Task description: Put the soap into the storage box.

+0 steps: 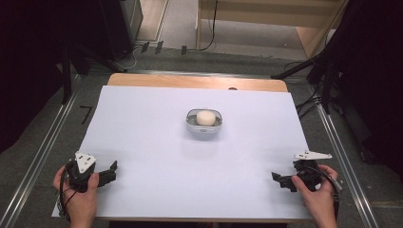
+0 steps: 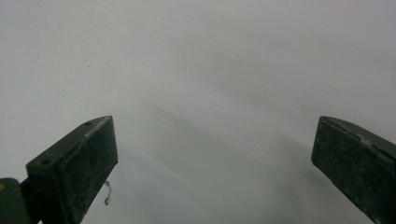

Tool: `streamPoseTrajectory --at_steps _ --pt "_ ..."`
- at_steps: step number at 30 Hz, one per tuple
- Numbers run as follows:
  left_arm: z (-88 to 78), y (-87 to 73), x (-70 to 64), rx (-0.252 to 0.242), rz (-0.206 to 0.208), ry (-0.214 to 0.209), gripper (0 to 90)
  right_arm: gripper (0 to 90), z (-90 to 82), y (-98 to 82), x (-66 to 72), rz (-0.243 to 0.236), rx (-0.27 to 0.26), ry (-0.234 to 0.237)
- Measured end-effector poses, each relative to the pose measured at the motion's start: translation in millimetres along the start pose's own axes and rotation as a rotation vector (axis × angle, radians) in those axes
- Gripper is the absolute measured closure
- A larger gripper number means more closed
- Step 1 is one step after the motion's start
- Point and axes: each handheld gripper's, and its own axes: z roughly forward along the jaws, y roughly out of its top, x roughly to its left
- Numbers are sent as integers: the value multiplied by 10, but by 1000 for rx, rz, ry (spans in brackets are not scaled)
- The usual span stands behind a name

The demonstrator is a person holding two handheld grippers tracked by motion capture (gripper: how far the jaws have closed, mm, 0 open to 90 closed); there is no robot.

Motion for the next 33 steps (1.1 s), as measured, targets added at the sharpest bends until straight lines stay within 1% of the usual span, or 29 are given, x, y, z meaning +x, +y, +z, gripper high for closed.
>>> streamPoseTrajectory --at_steps 1,7,9,13,16,18,20,21,28,33 --pt "0 0 0 0 0 0 74 4 -3 -14 -14 -1 -4 -5" --pt "2 2 6 4 -2 -3 74 4 -40 -87 -84 29 -26 -21" --pt "1 1 8 1 -6 -2 74 4 -49 -102 -98 25 -29 -29" --pt "-1 1 12 0 -8 -3 74 4 -98 -149 -141 31 -50 -30" --pt "-3 1 15 1 -7 -3 74 4 -127 -207 -196 50 -62 -32" --pt "-3 0 14 0 -9 -3 74 5 -140 -244 -227 59 -62 -37" --pt "-3 0 13 -1 -10 -3 74 5 -155 -271 -257 57 -63 -40" --pt "-3 1 13 -1 -10 -3 74 5 -161 -282 -274 61 -70 -43" --pt "-4 0 18 -4 -15 -4 74 9 -220 -378 -428 117 -104 -61" --pt "-6 -2 23 -6 -21 -9 74 9 -264 -432 -510 139 -122 -81"
